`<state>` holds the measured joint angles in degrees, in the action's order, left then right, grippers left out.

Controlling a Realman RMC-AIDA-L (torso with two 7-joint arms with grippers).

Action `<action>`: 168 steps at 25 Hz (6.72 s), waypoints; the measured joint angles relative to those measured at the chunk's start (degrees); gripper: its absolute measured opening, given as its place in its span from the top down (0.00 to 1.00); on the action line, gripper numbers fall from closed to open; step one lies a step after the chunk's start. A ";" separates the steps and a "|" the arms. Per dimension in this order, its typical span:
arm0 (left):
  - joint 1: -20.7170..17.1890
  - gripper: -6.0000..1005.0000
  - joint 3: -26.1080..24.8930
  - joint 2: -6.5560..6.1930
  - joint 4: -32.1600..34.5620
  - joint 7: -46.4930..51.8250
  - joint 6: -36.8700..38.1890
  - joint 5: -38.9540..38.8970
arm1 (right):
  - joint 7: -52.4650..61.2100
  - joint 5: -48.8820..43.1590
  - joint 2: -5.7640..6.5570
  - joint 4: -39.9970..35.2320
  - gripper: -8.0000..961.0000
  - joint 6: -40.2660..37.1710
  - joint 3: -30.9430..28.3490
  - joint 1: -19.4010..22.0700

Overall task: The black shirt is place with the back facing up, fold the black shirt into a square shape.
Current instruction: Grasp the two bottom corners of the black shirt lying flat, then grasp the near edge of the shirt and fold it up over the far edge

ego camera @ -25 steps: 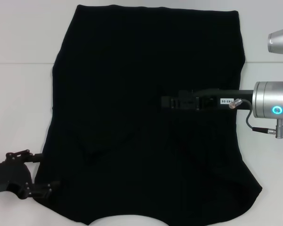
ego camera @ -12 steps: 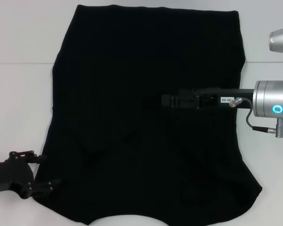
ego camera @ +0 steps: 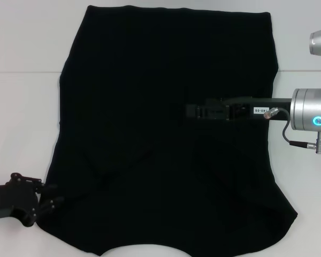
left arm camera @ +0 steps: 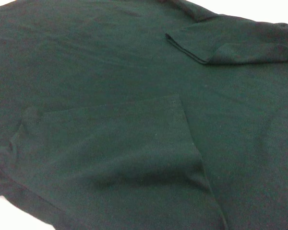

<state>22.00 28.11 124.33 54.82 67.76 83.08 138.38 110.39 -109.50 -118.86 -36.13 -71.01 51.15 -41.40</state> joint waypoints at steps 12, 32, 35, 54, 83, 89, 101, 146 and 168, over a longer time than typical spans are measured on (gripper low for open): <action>-0.13 0.91 -0.70 -0.05 0.29 0.17 2.07 -0.63 | 0.01 -0.14 0.24 -0.04 0.10 -0.11 0.00 0.19; -3.48 0.99 -8.95 -0.05 1.54 2.24 8.47 -3.72 | 10.84 -5.23 10.27 0.50 0.12 -14.89 -2.19 10.79; -3.71 0.99 -9.64 -0.05 1.39 2.13 8.60 -3.85 | 11.83 -6.17 11.00 0.53 0.12 -15.54 -2.31 12.49; -3.37 0.99 -9.92 -0.14 1.34 2.06 8.63 -4.00 | 12.52 -14.84 9.69 4.31 0.14 -17.14 -2.21 11.39; -3.91 0.99 -13.01 -0.26 1.19 2.39 11.11 -4.71 | 2.98 -16.00 9.44 3.97 0.95 -18.80 -9.34 16.96; -4.83 0.99 -15.35 -0.28 2.61 2.90 16.87 -4.28 | -0.10 -16.03 10.67 3.71 0.95 -21.51 -12.49 20.18; -8.84 0.99 -15.63 -0.01 2.77 3.91 27.92 -2.99 | -4.70 -16.98 13.22 3.57 0.95 -24.66 -16.23 26.29; 27.96 0.99 -13.72 -8.80 -23.21 21.03 -23.55 -2.96 | -0.22 -21.73 9.02 13.25 0.95 18.09 -30.70 -7.36; 31.85 0.99 -8.53 -6.86 -31.18 18.19 -46.30 -3.74 | 0.46 -21.78 7.08 18.01 0.89 30.74 -29.62 -9.86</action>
<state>53.86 19.58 117.46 23.64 85.95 36.78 134.63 110.85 -131.28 -111.78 -18.12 -40.28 21.53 -51.26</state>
